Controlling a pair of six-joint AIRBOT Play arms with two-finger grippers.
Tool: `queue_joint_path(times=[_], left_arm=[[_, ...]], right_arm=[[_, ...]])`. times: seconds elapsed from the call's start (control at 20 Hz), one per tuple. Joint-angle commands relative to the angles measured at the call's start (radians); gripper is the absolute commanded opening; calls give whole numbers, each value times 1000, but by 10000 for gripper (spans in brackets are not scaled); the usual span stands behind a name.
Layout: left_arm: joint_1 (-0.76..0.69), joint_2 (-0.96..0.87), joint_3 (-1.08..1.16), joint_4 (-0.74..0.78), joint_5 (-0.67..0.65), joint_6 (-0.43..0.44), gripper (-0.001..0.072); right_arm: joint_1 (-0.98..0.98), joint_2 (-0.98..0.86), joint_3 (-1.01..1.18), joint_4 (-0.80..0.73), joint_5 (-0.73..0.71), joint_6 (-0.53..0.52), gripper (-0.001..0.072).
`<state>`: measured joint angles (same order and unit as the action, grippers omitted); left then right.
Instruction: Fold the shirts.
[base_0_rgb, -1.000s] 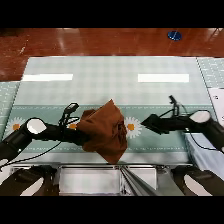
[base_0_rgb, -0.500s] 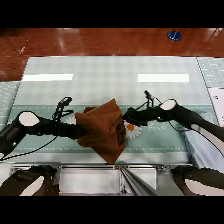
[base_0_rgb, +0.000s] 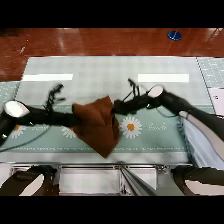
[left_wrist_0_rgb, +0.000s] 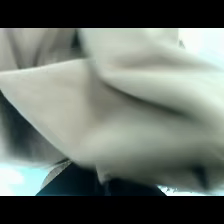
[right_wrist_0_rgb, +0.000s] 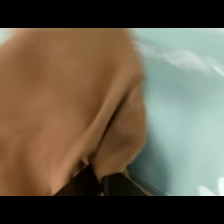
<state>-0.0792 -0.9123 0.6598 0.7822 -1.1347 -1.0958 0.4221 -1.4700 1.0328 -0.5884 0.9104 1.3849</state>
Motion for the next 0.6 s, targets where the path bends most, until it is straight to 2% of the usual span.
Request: queue_joint_path(times=[0.0, 0.1, 0.25, 0.4, 0.55], left_arm=[[137, 10, 258, -66, -27, -68, 20], [196, 8, 455, -135, -14, -107, 19], [213, 8, 761, -130, -9, -127, 19], [213, 9, 1008, -96, -55, -157, 19], [213, 21, 1168, -48, -172, -185, 19]], right_arm=[[-85, 165, 204, -259, 83, 116, 20], [-127, 265, 378, -397, 119, 177, 20], [-132, 350, 669, -557, 253, 201, 20], [-132, 422, 875, -616, 395, 192, 21], [-132, 540, 937, -655, 505, 182, 21]])
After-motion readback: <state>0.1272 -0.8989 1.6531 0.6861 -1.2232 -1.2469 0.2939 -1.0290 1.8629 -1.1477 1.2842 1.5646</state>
